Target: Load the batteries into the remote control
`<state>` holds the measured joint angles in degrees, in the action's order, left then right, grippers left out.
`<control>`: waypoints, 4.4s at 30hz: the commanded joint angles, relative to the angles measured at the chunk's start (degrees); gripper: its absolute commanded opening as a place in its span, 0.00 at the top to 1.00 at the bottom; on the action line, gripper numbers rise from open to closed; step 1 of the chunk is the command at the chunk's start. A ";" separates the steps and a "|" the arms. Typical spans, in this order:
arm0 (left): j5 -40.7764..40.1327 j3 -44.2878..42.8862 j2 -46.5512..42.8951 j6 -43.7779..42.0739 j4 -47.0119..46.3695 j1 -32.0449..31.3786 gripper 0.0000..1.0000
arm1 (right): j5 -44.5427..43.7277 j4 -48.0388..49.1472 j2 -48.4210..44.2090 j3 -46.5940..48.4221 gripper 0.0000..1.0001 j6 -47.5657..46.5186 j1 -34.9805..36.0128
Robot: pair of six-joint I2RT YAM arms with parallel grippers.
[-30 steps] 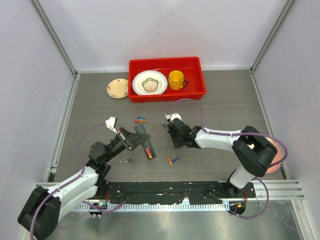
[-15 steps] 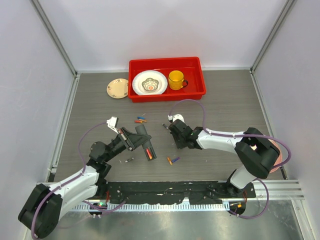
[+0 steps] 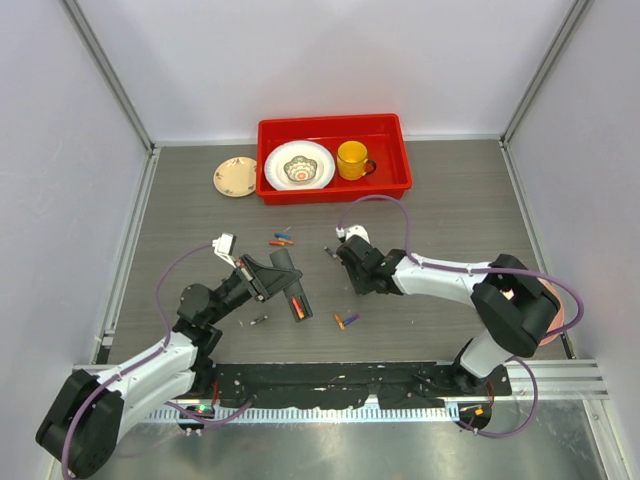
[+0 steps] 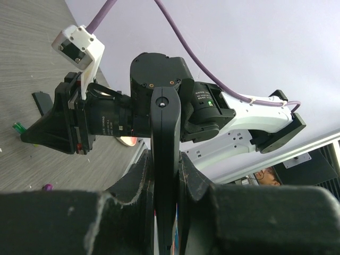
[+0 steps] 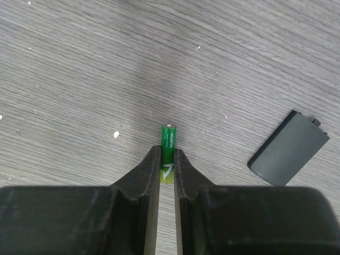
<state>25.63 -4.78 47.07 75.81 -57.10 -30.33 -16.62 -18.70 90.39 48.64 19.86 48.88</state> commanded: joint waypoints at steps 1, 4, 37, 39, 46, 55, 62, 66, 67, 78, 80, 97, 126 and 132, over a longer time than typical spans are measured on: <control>1.09 -0.76 -1.10 -1.28 -2.49 0.27 1.00 | 0.71 0.42 -0.74 3.38 0.99 -5.42 -0.28; 1.35 -1.11 -1.19 -1.19 -2.84 0.27 1.00 | -2.44 3.56 -1.44 4.27 0.99 -15.22 -0.28; 1.53 0.64 -4.53 -0.75 -5.39 0.27 1.00 | 18.21 17.99 3.57 -5.40 0.37 -71.63 -5.20; 1.44 0.82 -4.88 -0.84 -5.13 0.27 1.00 | 17.68 18.43 2.43 -5.84 0.35 -69.79 -5.20; 1.00 0.82 -6.73 -0.84 -2.93 0.18 1.00 | 8.99 32.15 -8.56 -3.83 0.27 -47.11 -5.20; -0.23 1.17 -7.69 -0.84 -0.64 0.18 1.00 | -3.42 0.33 0.75 18.95 0.01 6.39 -11.97; -0.23 1.00 -6.82 -0.75 0.06 0.18 1.00 | -10.01 1.91 4.17 13.93 0.13 24.00 -9.69; -0.23 1.08 -6.64 -1.01 0.76 0.18 1.00 | -9.83 -0.19 9.44 16.22 0.16 21.99 -8.72; -0.23 1.08 -6.73 -1.19 0.94 0.18 1.00 | -9.83 -0.28 10.59 16.39 0.17 21.72 -8.72; -0.84 0.91 -6.02 -1.81 1.91 0.18 1.00 | -9.04 1.47 13.85 16.75 0.20 20.13 -8.37; -0.67 0.91 -5.85 -1.81 1.82 0.18 1.00 | -9.30 0.95 14.20 17.36 0.21 20.05 -8.28; -0.31 1.26 -5.23 -1.37 0.76 0.18 1.00 | -13.26 -6.79 16.84 23.51 0.23 27.16 -5.82; -0.05 1.61 -7.61 -1.46 1.82 0.18 1.00 | -13.26 -10.92 21.58 26.16 0.46 27.52 -4.50; -0.05 1.52 -7.25 -1.46 1.73 0.18 1.00 | -12.99 -9.52 19.74 23.69 0.57 26.82 -4.50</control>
<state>25.15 -3.38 39.99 74.56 -53.10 -30.30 -28.91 -29.67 111.87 74.22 46.78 44.14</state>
